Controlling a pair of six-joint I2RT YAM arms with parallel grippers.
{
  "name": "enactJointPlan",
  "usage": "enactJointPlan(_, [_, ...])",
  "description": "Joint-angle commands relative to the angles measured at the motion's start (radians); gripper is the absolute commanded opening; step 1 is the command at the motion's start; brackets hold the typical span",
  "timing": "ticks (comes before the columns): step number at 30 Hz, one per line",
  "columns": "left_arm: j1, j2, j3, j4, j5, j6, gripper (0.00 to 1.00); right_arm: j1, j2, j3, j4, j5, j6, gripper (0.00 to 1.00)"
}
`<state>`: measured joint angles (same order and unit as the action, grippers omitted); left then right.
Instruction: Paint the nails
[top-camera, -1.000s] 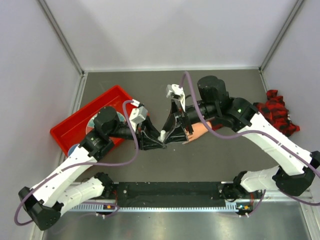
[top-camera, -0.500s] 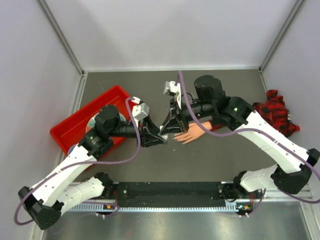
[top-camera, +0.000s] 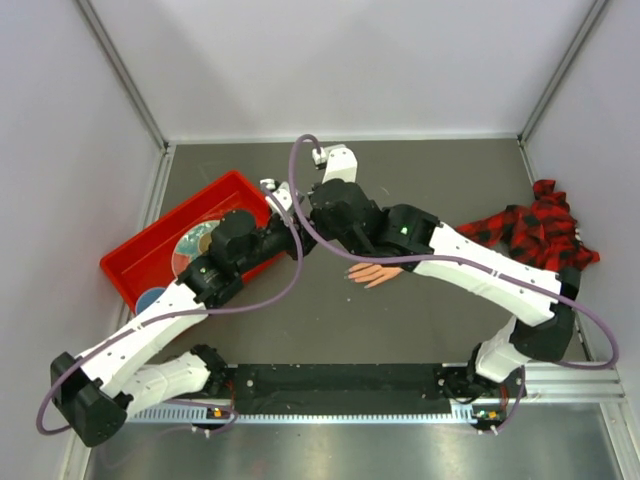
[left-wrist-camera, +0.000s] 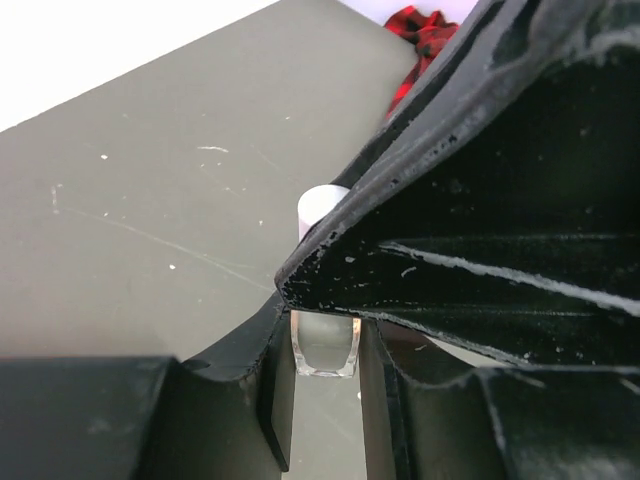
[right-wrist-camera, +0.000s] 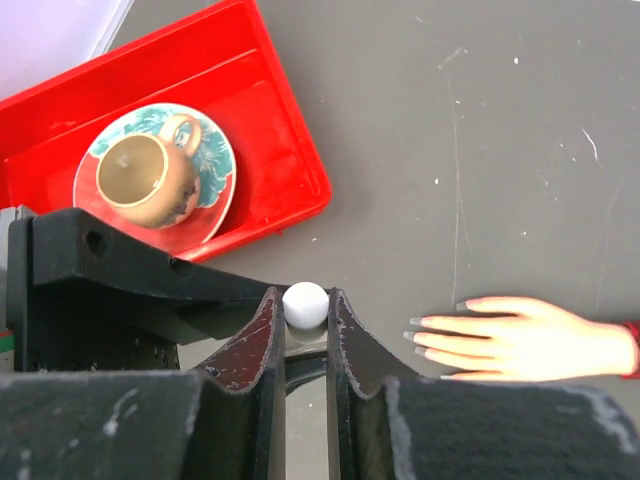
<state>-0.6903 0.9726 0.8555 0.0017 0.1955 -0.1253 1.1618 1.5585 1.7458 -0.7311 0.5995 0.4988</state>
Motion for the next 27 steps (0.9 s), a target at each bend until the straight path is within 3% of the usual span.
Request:
enactJointPlan(1, [0.011, -0.034, -0.006, 0.195, -0.062, -0.031, 0.0, 0.039, -0.074, -0.008, 0.005, -0.027, 0.051, 0.0])
enactJointPlan(4, [0.009, -0.087, -0.024, 0.128, -0.001, -0.028, 0.0, 0.004, -0.116, -0.028, 0.039, -0.185, -0.026, 0.22])
enactJointPlan(8, [0.009, -0.143, -0.013, 0.025, 0.288, -0.011, 0.0, -0.117, -0.178, -0.04, 0.013, -0.586, -0.12, 0.58])
enactJointPlan(12, [0.012, -0.149, 0.013, -0.058, 0.514, -0.025, 0.0, -0.236, -0.264, -0.083, 0.021, -0.872, -0.255, 0.76])
enactJointPlan(14, [0.012, -0.138, 0.031, -0.084, 0.606, -0.025, 0.0, -0.257, -0.288, -0.1, 0.006, -1.09, -0.347, 0.74])
enactJointPlan(17, [0.012, -0.101, 0.057, -0.056, 0.809, -0.071, 0.0, -0.258, -0.285, -0.112, -0.001, -1.298, -0.423, 0.65])
enactJointPlan(18, [0.011, -0.095, 0.057, -0.033, 0.884, -0.091, 0.0, -0.26, -0.281, -0.112, -0.008, -1.328, -0.431, 0.62])
enactJointPlan(22, [0.011, -0.083, 0.071, 0.026, 0.924, -0.126, 0.0, -0.26, -0.259, -0.117, -0.024, -1.4, -0.465, 0.49])
enactJointPlan(27, [0.012, -0.078, 0.079, 0.011, 0.915, -0.106, 0.0, -0.26, -0.256, -0.131, -0.008, -1.423, -0.465, 0.5])
